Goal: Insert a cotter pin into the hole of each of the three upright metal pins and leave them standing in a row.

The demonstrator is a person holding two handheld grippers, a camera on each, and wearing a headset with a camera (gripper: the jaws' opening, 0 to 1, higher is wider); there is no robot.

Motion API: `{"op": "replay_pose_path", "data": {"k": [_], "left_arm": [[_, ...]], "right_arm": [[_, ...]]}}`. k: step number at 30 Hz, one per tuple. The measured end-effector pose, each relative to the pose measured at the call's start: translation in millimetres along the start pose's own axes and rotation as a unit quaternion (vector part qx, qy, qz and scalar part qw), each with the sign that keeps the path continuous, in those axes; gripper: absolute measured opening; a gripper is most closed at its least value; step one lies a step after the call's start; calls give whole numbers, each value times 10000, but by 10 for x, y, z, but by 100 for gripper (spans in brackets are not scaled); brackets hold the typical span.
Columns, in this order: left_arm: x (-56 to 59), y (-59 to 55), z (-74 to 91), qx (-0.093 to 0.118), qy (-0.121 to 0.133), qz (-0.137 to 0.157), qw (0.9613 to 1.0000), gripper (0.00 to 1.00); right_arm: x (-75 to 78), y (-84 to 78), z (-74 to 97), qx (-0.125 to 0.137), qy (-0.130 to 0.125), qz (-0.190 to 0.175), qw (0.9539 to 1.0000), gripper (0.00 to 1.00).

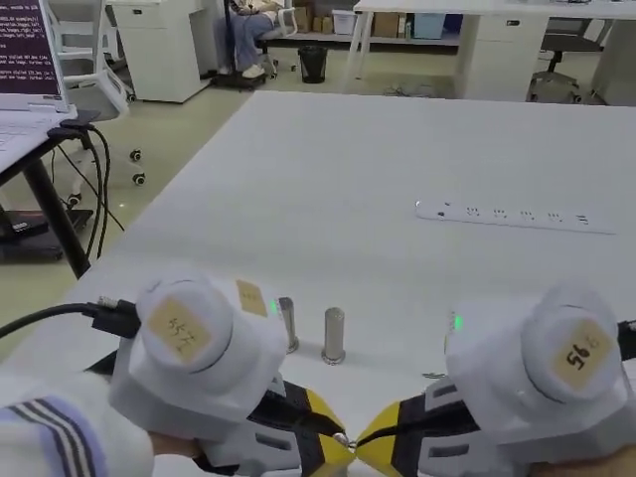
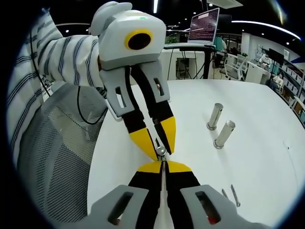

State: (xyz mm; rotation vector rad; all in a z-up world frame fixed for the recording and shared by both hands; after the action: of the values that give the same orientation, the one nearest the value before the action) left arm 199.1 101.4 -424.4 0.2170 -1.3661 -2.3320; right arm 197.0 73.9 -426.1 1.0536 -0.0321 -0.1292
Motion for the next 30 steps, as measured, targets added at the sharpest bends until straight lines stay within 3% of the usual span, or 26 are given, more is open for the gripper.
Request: {"op": "replay_pose_path", "data": {"k": [5,11,17,22,27,30], "left_arm": [[2,-5,36,26,41,-16,10000,17],[51,44,152,315,170,147,9993,25],[129,85,285,760,348,595,9947,43],[176,52,430,874,508,738,9921,46],[214,52,547,1068,699,850,9882,57],[241,-17,601,1088,821,922,9864,60]], "right_arm": [[11,-23,21,76,-131,-106,9998,4],[-20,-23,11,270,-220,-337,9988,7],[-71,-35,-51,415,-241,-592,9971,9],[-69,-67,-95,463,-372,-760,9953,11],[-77,-125,-162,371,-393,-780,9955,12],[-72,-144,-190,332,-420,-769,9956,13]]}}
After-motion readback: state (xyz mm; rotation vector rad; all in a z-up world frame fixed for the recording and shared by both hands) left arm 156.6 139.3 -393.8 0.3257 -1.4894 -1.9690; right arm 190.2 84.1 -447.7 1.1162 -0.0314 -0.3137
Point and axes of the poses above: the centre of the closed fingertips' face, and the gripper's own axes: z roughly backward along the fingers, x roughly to its right, y roughly out of its top, the point moved 2 cm from there along z, roughly backward along the fingers, and after that the axes turned 12 degrees about x, right-handed, at the moved point
